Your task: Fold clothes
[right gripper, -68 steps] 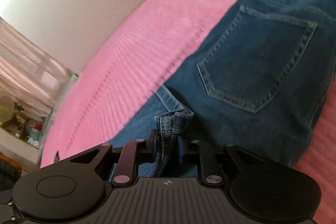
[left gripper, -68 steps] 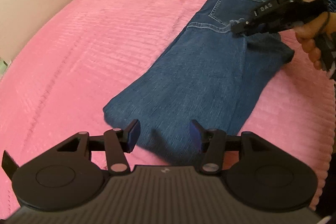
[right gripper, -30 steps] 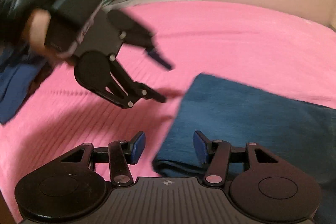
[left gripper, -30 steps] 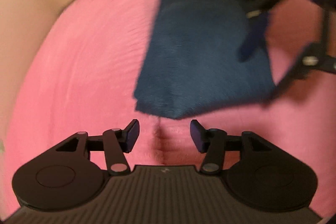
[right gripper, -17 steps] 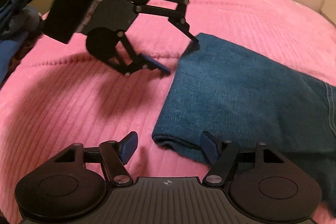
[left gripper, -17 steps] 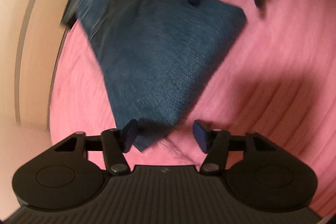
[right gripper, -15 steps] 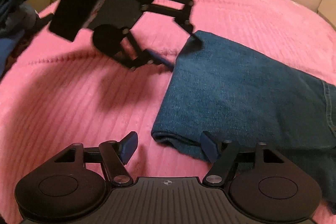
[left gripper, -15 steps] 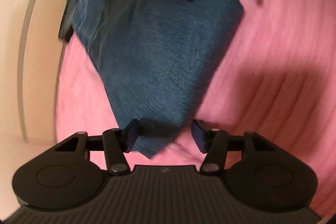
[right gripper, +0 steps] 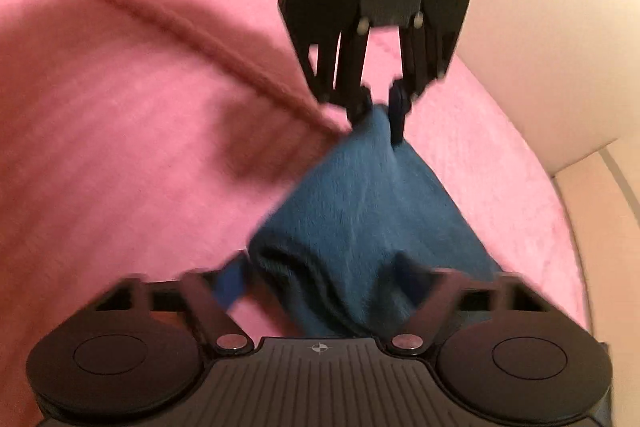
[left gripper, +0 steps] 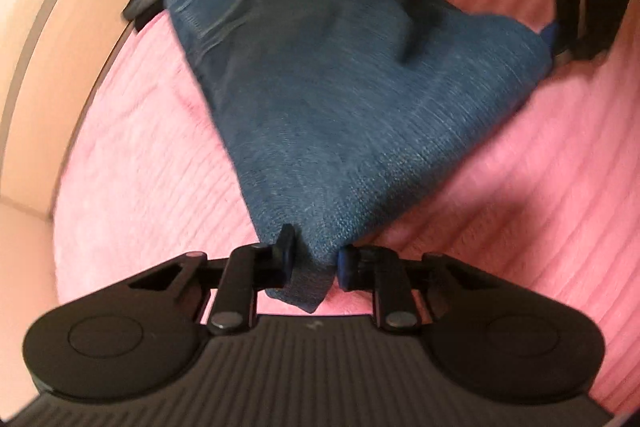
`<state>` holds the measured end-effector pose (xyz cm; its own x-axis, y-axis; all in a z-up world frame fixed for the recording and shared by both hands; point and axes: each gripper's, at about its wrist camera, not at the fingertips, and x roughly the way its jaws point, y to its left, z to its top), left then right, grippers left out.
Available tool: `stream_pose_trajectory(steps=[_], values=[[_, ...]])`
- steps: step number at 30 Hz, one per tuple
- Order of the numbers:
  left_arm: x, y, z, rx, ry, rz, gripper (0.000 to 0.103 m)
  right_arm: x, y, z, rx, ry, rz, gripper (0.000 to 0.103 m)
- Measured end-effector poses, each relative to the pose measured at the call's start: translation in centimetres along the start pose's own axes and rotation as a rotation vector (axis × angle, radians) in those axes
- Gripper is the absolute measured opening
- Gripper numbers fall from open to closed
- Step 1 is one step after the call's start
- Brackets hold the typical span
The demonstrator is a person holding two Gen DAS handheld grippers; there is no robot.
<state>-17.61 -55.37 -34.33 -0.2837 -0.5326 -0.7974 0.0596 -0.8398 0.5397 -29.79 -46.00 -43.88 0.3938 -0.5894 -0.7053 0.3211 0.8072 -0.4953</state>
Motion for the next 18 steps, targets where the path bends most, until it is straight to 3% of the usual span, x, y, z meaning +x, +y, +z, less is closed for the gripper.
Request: stream_pose_trajectory(steps=[2,3,4,9,11,15,18], values=[[-0.5,-0.3,0.2,0.012,0.008,0.007,0.016,0.1,-0.6,-0.3,-0.01,0.001,-0.018,0.034],[-0.9,-0.5,0.4,0.009,0.012,0.01,0.015,-0.2,-1.3,-0.2,0.008,-0.001,-0.006,0.016],[-1.4,-0.4,0.6,-0.005,0.012,0.014,0.015,-0.7,-2.1,0.1,0.032,-0.001,0.013,0.013],[-5.9,-0.5,0.8,-0.086,0.021,0.073,0.014,-4.2,-4.9,2.4,0.129,-0.016,0.106,0.011],[-8.6,-1.1,0.9,-0.131,0.041,0.08,0.013,-6.3,-4.8,3.5,0.145,-0.041,0.182,0.011],[-15.3,-5.0,0.8,-0.217,0.116,0.038,0.014,-10.4,-4.6,5.7,0.176,-0.09,0.337,0.011],[-20.6,-8.6,1.3,-0.274,0.188,-0.02,0.014,-13.5,-3.1,6.9,0.185,-0.131,0.527,0.01]])
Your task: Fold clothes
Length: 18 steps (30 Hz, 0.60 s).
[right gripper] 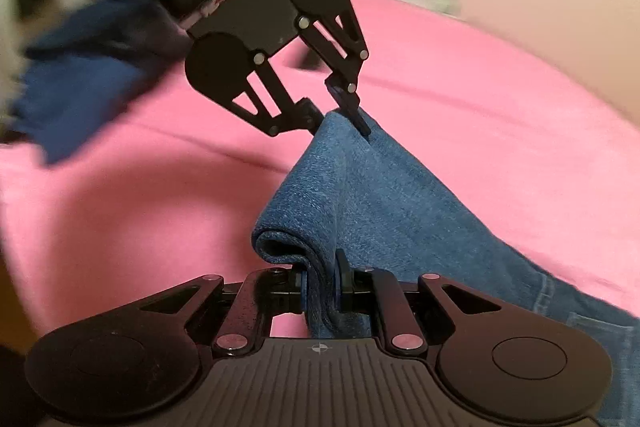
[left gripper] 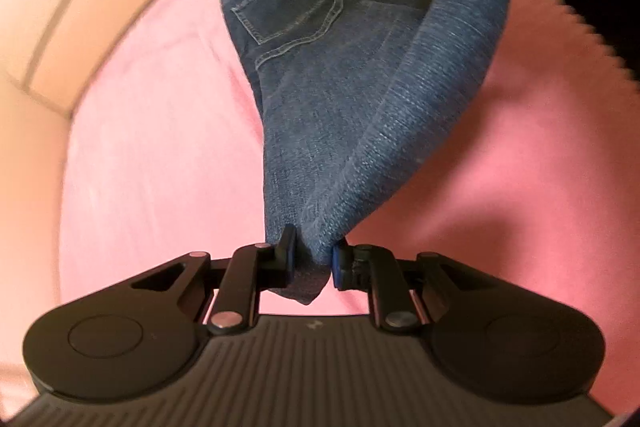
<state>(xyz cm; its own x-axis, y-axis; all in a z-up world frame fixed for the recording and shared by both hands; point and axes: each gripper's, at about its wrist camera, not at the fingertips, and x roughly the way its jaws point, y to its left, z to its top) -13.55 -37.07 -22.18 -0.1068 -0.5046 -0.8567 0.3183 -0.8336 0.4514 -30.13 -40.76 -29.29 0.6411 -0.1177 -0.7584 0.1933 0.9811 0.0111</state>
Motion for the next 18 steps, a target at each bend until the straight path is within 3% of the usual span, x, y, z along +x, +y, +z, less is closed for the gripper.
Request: stream_pose_trajectory(steps=[1,4,7,13,16,18], values=[[-1.5,-1.0,-0.4,-0.014,0.027,-0.02,0.014,-0.5,1.1,0.4,-0.001,-0.008,0.068,0.01],[-5.3,-2.7,-0.7,-0.053,0.099,-0.069,0.014,-1.5,2.6,1.4,0.009,-0.035,0.168,0.01],[-7.0,-1.1,0.8,-0.066,0.128,-0.091,0.014,-2.6,4.0,2.4,0.022,-0.062,0.263,0.01],[-7.9,7.3,8.3,-0.066,0.083,-0.09,0.015,-8.8,-1.8,2.1,0.209,-0.161,0.143,0.01],[-7.0,11.4,14.2,-0.04,0.035,-0.055,0.017,-12.5,-6.6,-0.1,0.352,-0.223,0.067,0.01],[-5.9,13.9,18.2,-0.04,-0.001,-0.024,0.025,-14.6,-10.4,-2.1,0.468,-0.265,0.033,0.01]])
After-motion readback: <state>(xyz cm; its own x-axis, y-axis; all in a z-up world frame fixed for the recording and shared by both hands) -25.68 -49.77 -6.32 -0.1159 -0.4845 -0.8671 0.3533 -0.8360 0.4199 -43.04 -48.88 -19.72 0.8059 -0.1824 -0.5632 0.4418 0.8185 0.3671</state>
